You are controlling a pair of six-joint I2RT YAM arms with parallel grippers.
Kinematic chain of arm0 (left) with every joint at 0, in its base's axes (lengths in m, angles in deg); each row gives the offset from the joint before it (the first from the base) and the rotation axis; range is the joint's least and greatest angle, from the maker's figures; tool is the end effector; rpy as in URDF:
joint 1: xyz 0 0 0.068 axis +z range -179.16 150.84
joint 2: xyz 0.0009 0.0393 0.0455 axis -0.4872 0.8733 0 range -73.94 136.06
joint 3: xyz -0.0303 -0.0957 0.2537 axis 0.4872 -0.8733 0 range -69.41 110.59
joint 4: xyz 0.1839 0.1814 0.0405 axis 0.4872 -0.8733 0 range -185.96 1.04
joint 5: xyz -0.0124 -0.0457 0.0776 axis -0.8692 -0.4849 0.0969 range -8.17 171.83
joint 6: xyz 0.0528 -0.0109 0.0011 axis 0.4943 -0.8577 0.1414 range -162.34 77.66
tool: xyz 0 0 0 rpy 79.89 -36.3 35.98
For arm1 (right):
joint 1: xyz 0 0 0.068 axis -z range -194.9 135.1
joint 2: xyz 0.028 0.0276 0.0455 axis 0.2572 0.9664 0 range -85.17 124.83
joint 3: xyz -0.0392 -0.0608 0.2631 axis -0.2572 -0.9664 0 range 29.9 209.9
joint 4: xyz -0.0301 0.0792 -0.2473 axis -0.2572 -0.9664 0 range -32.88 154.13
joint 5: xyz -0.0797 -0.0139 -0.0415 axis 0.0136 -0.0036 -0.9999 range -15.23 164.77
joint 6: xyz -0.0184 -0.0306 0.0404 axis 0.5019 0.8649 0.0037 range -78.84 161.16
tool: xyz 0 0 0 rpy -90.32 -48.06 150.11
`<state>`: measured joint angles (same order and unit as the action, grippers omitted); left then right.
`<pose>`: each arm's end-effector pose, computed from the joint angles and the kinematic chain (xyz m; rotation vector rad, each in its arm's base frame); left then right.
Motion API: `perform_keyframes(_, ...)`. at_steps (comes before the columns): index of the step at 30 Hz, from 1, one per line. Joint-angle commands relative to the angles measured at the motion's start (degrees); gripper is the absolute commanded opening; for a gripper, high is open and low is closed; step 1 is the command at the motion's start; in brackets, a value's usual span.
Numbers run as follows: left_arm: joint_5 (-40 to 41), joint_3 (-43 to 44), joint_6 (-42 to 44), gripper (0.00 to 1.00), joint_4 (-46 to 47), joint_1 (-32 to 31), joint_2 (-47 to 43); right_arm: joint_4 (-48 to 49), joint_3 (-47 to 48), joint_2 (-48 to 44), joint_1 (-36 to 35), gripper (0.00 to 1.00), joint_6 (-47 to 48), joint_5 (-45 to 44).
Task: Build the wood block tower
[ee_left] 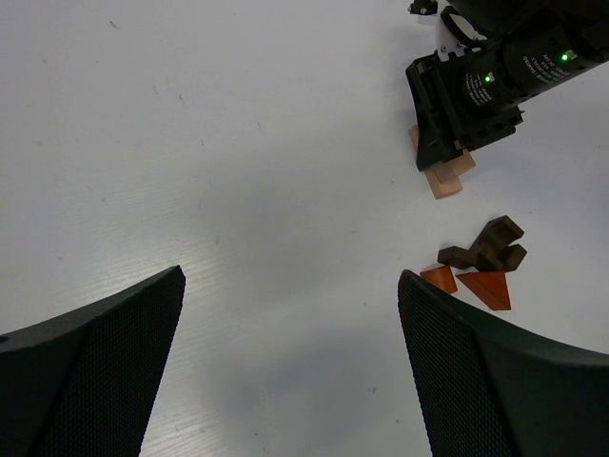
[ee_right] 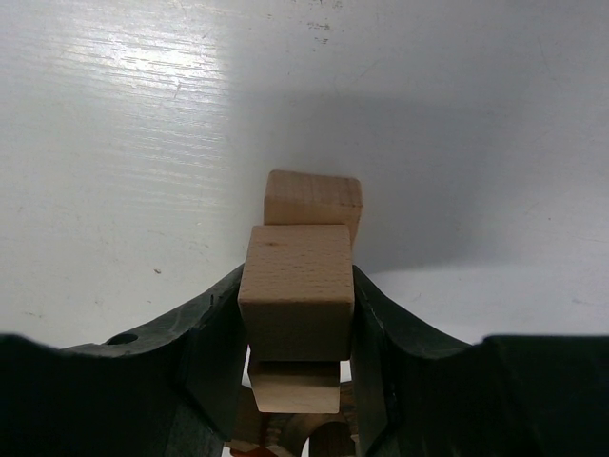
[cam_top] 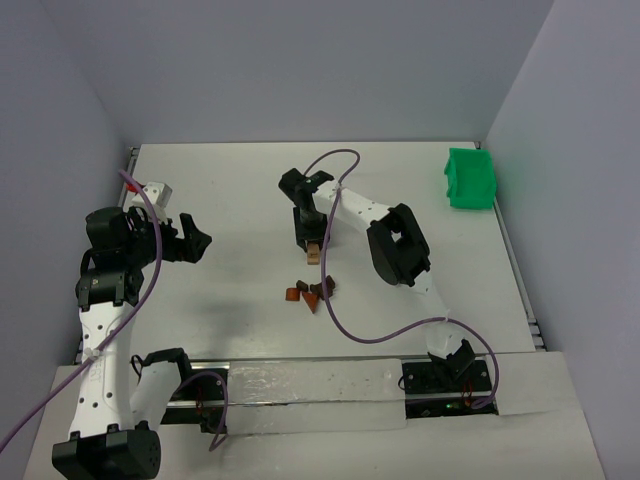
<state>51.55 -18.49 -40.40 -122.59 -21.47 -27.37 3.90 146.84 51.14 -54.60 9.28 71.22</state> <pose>0.1704 0.0049 0.3324 0.2175 2.0232 -0.4430 0.3720 0.3058 0.1635 -0.1932 2.9507 0.0831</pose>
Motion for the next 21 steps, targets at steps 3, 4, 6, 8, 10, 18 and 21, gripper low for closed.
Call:
perform_keyframes(3,-0.39,0.85,-0.10,0.99,1.99,0.40,-0.04,0.55,-0.14,0.27,0.15,0.48,-0.20,-0.49)
perform_keyframes(4,-0.38,0.85,-0.09,0.99,1.98,0.41,0.02,0.54,-0.15,0.28,0.16,0.48,-0.19,-0.48)
perform_keyframes(6,-0.30,0.85,-0.02,0.99,1.91,0.48,0.03,0.49,-0.20,0.38,0.24,0.48,-0.06,-0.25)
perform_keyframes(8,-0.30,0.85,-0.08,0.99,1.97,0.42,0.09,0.61,-0.08,0.51,0.24,0.47,0.18,0.06)
perform_keyframes(10,-0.30,0.85,-0.01,0.99,1.99,0.47,0.10,0.72,-0.03,0.71,0.26,0.45,0.41,0.47)
perform_keyframes(18,-0.39,0.85,-0.01,0.99,1.99,0.47,0.19,0.88,0.16,0.83,0.43,0.48,1.41,0.88)
perform_keyframes(21,-0.39,0.85,-0.01,0.99,1.90,0.49,0.19,0.99,-0.22,0.28,0.50,0.60,1.64,1.17)
